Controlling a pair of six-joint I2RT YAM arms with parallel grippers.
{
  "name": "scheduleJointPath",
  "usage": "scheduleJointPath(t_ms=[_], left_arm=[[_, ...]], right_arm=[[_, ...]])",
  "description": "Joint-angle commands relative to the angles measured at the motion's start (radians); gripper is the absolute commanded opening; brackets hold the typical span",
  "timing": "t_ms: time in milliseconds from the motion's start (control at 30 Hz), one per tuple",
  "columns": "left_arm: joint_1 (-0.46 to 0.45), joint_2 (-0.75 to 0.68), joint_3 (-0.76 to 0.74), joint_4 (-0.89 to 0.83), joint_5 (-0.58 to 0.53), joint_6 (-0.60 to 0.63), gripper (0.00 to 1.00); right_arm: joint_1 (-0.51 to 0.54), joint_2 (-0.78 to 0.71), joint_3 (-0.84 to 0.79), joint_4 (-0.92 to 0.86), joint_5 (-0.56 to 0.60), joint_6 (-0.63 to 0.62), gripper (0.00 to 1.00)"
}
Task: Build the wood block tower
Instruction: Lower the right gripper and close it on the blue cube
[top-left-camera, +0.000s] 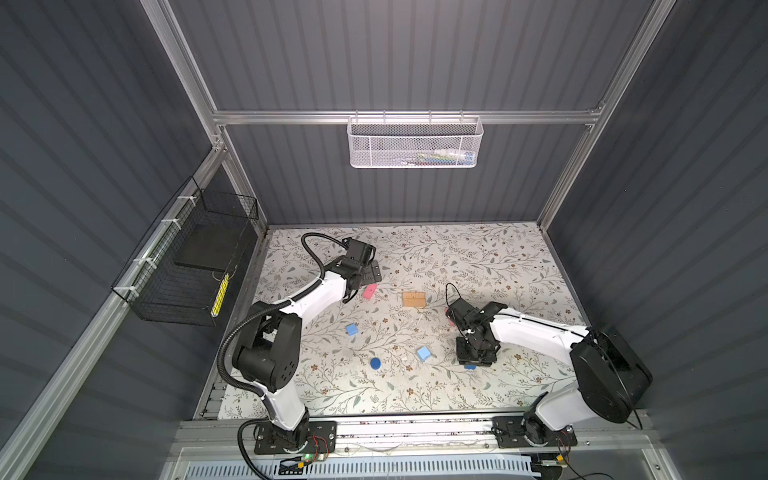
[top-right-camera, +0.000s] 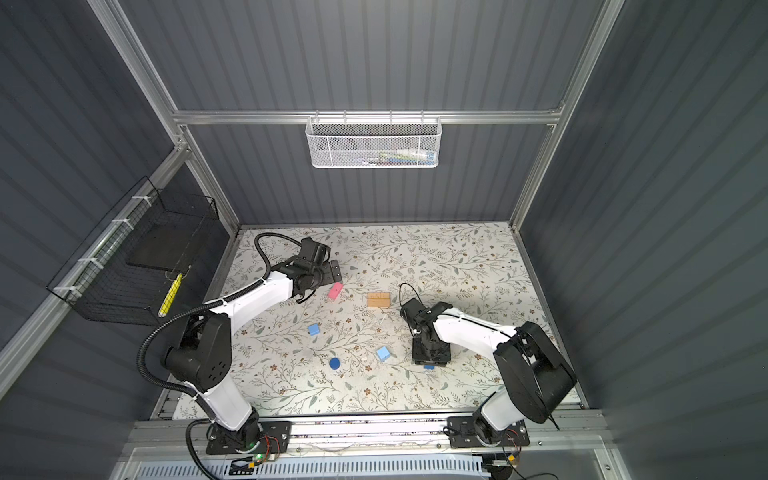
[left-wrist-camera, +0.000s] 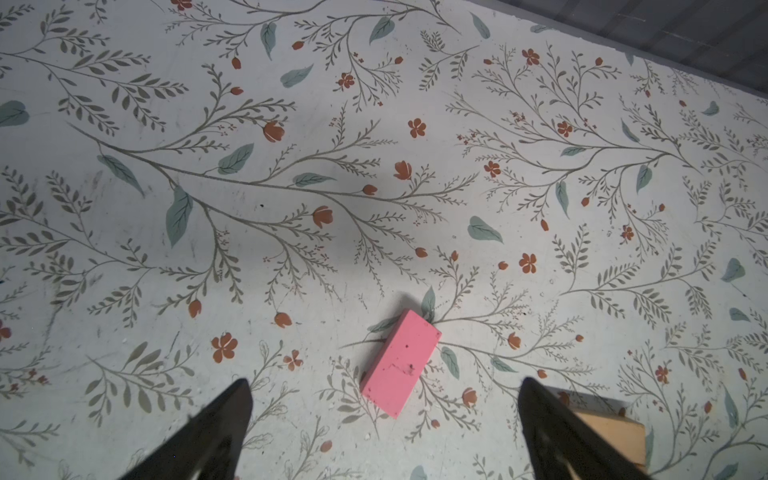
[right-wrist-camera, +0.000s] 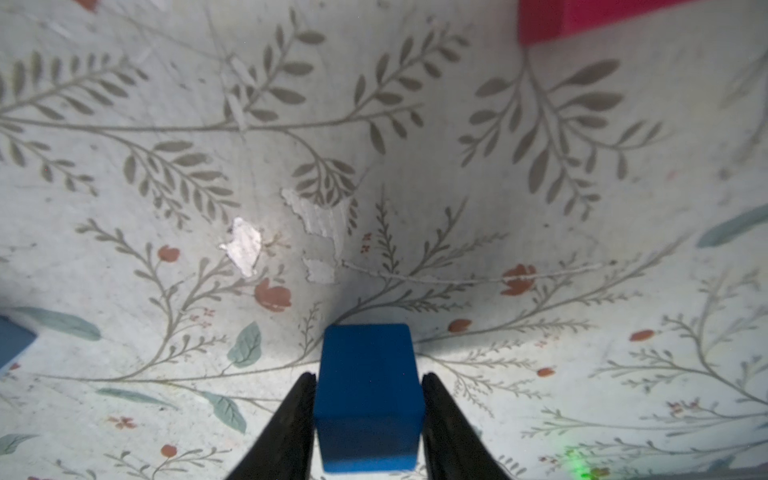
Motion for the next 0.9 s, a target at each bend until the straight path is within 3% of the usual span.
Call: scheduleJointPath(t_ms=[0,333,433,633,867], left_arm=[[0.005,0.010,0.022,-0.020,0.011,-0.011,1.00],[0.007,0.008,0.021,-0.021,0.012,-0.010,1.00],[0.008,0.005,0.021,-0.024,0.014,-0.010,1.00],[0.007,-0.006,0.017,-0.018,0.026,-0.003,1.00],[0.019,-0.020,0.014,-0.029,0.024,0.013,1.00]], right_arm=[[0.006,-0.008,0.021,-0.028,0.023,0.016,0.43],[0.007,-0.012,0.045,-0.047,0.034,0.012,0.26],[0.008,-0.022,0.086,-0.078,0.062,-0.001,0.17],[0.006,0.013,0.249,-0.142,0.104,-0.066,0.01],[0.004,0.165,0.530,-0.214,0.106,-0.175,0.00]])
